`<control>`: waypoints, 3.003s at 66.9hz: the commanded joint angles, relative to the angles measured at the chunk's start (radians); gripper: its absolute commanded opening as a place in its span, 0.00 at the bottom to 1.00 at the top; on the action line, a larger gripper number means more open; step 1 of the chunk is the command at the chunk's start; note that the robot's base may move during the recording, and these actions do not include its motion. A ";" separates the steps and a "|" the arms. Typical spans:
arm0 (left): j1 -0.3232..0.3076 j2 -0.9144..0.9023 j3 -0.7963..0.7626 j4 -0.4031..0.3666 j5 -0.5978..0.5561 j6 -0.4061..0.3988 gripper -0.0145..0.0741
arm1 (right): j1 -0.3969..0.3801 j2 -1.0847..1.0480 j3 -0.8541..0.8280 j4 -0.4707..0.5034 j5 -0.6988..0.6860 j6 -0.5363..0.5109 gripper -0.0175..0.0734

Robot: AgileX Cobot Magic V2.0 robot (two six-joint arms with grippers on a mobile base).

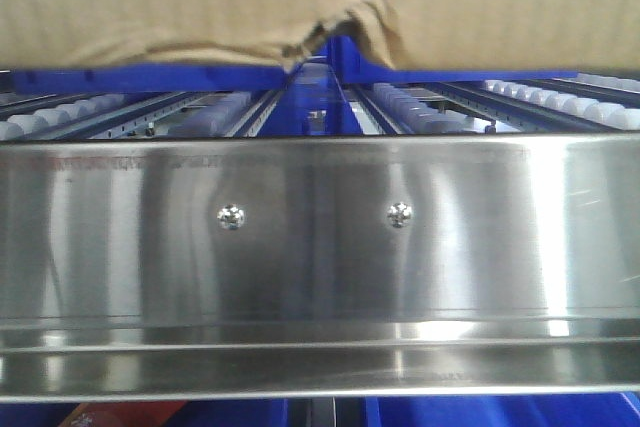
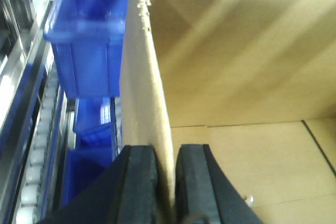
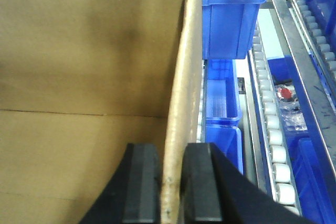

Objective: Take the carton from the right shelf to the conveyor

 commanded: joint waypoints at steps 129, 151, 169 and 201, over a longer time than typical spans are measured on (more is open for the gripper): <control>-0.002 -0.010 -0.005 -0.046 -0.067 0.000 0.14 | -0.001 -0.010 -0.004 0.008 -0.088 -0.010 0.11; -0.002 -0.010 -0.005 -0.046 -0.067 0.000 0.14 | -0.001 -0.010 -0.004 0.008 -0.088 -0.010 0.11; -0.002 -0.010 -0.005 -0.046 -0.067 0.000 0.14 | -0.001 -0.010 -0.004 0.008 -0.088 -0.010 0.11; -0.002 -0.010 -0.005 -0.046 -0.067 0.000 0.14 | -0.001 -0.010 -0.004 0.008 -0.088 -0.010 0.11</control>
